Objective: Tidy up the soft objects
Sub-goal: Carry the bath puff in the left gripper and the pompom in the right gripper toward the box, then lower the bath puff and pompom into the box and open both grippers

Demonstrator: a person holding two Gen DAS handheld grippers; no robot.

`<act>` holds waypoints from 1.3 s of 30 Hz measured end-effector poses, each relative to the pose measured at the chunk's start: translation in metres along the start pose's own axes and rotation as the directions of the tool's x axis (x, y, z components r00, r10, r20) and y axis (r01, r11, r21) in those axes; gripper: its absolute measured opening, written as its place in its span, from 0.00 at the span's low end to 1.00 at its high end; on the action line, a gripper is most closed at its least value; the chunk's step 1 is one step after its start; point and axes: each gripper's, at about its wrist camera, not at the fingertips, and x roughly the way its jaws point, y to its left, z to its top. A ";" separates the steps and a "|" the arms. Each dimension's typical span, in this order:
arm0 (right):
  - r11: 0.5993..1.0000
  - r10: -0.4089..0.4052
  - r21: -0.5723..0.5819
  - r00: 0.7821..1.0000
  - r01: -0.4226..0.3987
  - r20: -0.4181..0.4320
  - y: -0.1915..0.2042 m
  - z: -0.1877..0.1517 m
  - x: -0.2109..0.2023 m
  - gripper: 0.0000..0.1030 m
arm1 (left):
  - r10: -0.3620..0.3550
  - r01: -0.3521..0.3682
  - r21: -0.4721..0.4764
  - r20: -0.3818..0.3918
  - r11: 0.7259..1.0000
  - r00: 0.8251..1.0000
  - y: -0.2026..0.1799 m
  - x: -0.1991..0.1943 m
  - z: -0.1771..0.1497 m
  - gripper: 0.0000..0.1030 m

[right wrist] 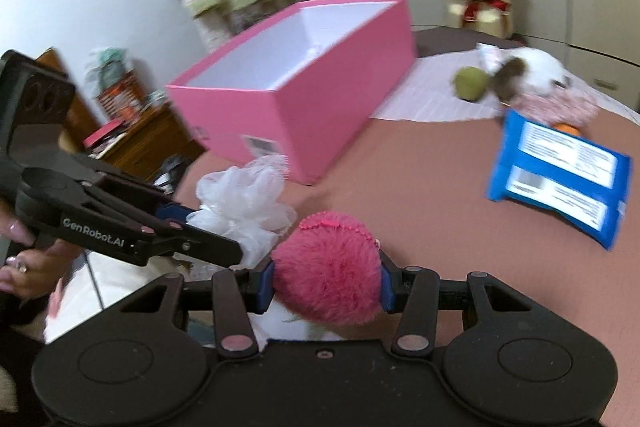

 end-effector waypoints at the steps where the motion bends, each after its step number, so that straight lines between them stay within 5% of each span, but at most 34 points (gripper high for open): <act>1: 1.000 0.019 -0.008 1.000 -0.019 -0.006 0.004 0.004 -0.001 0.52 | 0.001 -0.001 0.005 -0.002 1.000 1.000 0.001 -0.007 0.000 0.31; 14: 0.976 0.171 -0.133 0.985 -0.172 -0.020 0.057 0.060 -0.021 0.52 | 0.051 -0.055 0.058 0.068 0.997 0.996 0.006 -0.090 0.011 0.31; 20: 0.966 0.173 -0.198 0.985 -0.168 0.006 0.071 0.089 -0.017 0.52 | 0.099 -0.113 0.075 0.170 0.991 0.980 0.017 -0.112 0.032 0.31; 29: 0.952 0.049 -0.305 0.988 -0.003 0.144 0.068 0.137 0.018 0.52 | 0.141 -0.145 -0.002 0.247 0.989 0.959 0.059 -0.080 0.102 0.31; 39: 0.914 -0.050 -0.400 0.996 0.074 0.069 0.046 0.184 0.094 0.52 | 0.181 -0.170 -0.083 0.148 0.982 0.972 0.102 -0.009 0.151 0.31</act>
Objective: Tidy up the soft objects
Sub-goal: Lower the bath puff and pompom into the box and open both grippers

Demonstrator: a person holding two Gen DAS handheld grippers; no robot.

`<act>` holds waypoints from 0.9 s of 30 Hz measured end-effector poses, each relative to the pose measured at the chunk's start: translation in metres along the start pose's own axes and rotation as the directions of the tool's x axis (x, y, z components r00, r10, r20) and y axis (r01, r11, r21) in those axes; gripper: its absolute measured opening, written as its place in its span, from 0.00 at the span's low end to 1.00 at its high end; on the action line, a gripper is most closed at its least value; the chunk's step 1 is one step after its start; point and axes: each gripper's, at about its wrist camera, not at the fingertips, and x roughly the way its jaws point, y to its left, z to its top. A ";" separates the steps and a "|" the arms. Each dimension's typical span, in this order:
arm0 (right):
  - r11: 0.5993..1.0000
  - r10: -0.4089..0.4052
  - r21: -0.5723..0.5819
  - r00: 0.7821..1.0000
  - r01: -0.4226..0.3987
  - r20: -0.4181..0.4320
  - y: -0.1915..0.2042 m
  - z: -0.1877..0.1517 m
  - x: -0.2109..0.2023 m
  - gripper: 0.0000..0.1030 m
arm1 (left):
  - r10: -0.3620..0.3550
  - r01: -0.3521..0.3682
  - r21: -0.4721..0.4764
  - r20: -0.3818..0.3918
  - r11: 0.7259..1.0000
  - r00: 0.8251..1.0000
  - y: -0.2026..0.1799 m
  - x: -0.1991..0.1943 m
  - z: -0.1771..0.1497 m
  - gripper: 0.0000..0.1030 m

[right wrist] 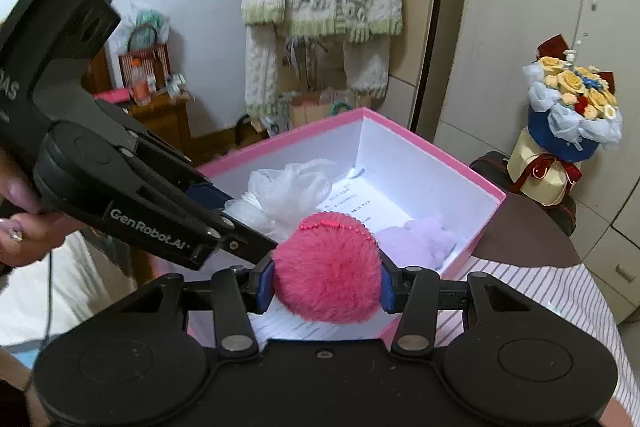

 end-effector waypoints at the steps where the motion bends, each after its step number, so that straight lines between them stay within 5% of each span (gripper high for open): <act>1: 1.000 -0.005 -0.026 1.000 0.005 -0.013 -0.001 0.001 0.008 0.52 | 0.004 -0.004 -0.005 -0.009 1.000 1.000 0.002 0.005 0.002 0.31; 10: 0.981 0.041 -0.181 0.991 -0.063 -0.123 0.009 0.012 0.043 0.51 | 0.037 -0.040 -0.033 -0.081 0.999 0.996 0.012 0.036 0.015 0.31; 16: 0.981 0.050 -0.179 0.984 -0.081 -0.172 -0.002 0.016 0.062 0.52 | 0.051 -0.058 -0.055 -0.115 0.997 0.992 0.015 0.049 0.020 0.31; 27: 0.982 -0.040 -0.189 0.993 0.018 -0.113 -0.003 0.003 0.052 0.69 | 0.055 -0.055 -0.016 0.008 0.998 0.998 0.006 0.021 0.011 0.50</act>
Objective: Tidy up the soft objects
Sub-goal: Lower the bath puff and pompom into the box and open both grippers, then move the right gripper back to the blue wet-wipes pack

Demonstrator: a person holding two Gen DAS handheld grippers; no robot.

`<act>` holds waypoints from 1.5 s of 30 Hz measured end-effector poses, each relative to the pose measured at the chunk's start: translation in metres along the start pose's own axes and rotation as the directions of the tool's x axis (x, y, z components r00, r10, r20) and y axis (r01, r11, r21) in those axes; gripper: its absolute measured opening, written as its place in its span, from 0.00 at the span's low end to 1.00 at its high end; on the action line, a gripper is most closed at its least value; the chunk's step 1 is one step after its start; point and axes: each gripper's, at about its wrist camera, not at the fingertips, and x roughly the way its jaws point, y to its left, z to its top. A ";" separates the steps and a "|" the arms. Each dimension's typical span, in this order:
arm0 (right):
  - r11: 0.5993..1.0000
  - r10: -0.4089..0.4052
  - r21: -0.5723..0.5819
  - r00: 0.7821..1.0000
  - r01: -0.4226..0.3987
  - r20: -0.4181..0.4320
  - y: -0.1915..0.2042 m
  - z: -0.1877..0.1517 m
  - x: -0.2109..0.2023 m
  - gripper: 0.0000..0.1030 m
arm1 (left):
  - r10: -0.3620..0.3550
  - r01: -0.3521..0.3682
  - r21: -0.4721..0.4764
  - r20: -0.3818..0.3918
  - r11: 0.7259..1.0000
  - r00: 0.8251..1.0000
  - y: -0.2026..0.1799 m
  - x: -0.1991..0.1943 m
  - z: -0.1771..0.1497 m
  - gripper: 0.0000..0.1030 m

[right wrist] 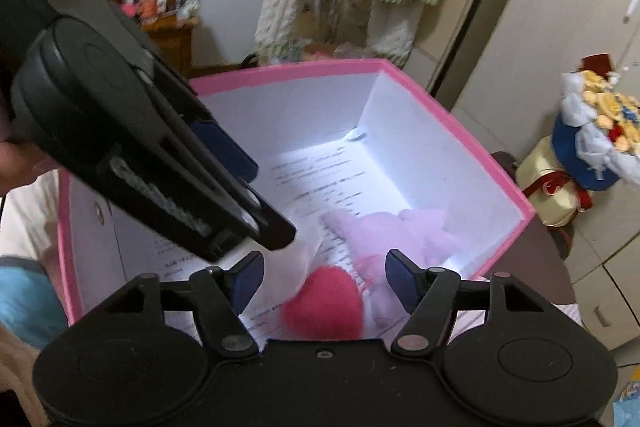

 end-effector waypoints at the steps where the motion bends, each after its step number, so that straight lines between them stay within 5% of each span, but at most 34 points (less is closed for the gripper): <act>1: 1.000 0.005 0.016 1.000 -0.006 0.019 -0.001 -0.003 -0.007 0.69 | -0.006 0.006 0.005 0.014 1.000 1.000 0.001 -0.007 -0.002 0.50; 11: 0.966 0.075 0.231 0.981 -0.116 0.182 0.000 -0.039 -0.087 0.70 | -0.035 0.020 0.133 0.108 0.991 0.994 -0.015 -0.076 -0.034 0.53; 27: 0.942 0.088 0.295 0.967 -0.159 0.241 0.031 -0.088 -0.187 0.70 | -0.143 0.097 0.269 0.157 0.958 0.977 -0.055 -0.161 -0.086 0.60; 45: 0.916 -0.016 0.394 0.978 -0.069 0.206 0.040 -0.164 -0.236 0.77 | -0.219 0.164 0.460 0.068 0.873 0.973 -0.145 -0.158 -0.130 0.70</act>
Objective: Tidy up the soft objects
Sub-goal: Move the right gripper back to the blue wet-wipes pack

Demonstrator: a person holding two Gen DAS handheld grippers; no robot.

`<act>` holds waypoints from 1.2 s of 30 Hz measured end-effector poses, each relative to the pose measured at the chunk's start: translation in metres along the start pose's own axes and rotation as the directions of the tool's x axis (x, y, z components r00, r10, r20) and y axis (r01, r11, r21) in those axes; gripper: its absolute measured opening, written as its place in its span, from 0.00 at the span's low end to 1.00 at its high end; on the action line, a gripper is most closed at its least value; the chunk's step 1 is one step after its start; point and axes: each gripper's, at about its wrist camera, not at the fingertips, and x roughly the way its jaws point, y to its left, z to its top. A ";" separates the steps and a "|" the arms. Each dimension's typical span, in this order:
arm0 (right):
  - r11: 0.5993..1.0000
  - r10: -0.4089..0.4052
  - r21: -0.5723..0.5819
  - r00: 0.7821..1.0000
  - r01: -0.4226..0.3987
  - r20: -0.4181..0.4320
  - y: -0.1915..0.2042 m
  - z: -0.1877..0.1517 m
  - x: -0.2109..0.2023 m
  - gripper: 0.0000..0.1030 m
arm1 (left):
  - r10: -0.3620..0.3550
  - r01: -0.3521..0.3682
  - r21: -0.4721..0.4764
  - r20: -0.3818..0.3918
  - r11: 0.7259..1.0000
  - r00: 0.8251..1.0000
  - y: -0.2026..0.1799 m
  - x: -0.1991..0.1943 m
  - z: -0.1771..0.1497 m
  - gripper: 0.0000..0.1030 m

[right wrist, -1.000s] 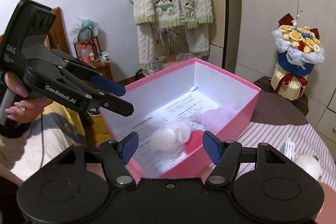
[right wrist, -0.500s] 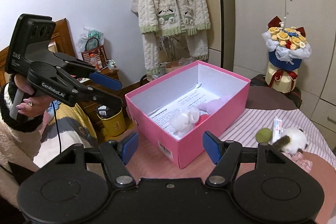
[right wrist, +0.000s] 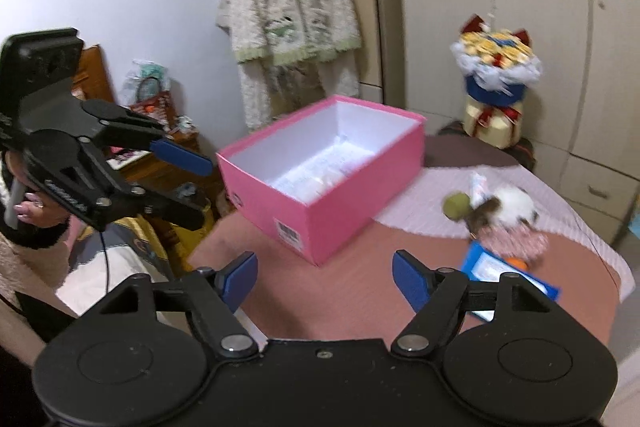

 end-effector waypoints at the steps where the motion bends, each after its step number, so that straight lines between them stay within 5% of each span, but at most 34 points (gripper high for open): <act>1: 1.000 -0.002 -0.003 1.000 0.002 0.003 -0.003 -0.004 -0.001 0.78 | -0.008 0.008 0.007 -0.005 1.000 1.000 -0.004 0.005 0.001 0.71; 15: 0.990 -0.133 -0.035 0.984 0.138 0.115 -0.047 -0.055 0.008 0.82 | -0.025 0.033 -0.096 0.079 0.995 0.997 -0.010 0.093 0.013 0.78; 29: 0.957 -0.227 0.211 0.968 0.201 0.108 -0.123 -0.083 0.063 0.83 | 0.016 0.005 -0.191 0.109 0.982 0.994 -0.019 0.191 0.021 0.75; 36: 0.916 -0.342 0.260 0.933 0.306 0.109 -0.140 -0.098 0.087 0.83 | 0.075 -0.045 -0.244 0.114 0.969 0.991 -0.015 0.237 0.015 0.65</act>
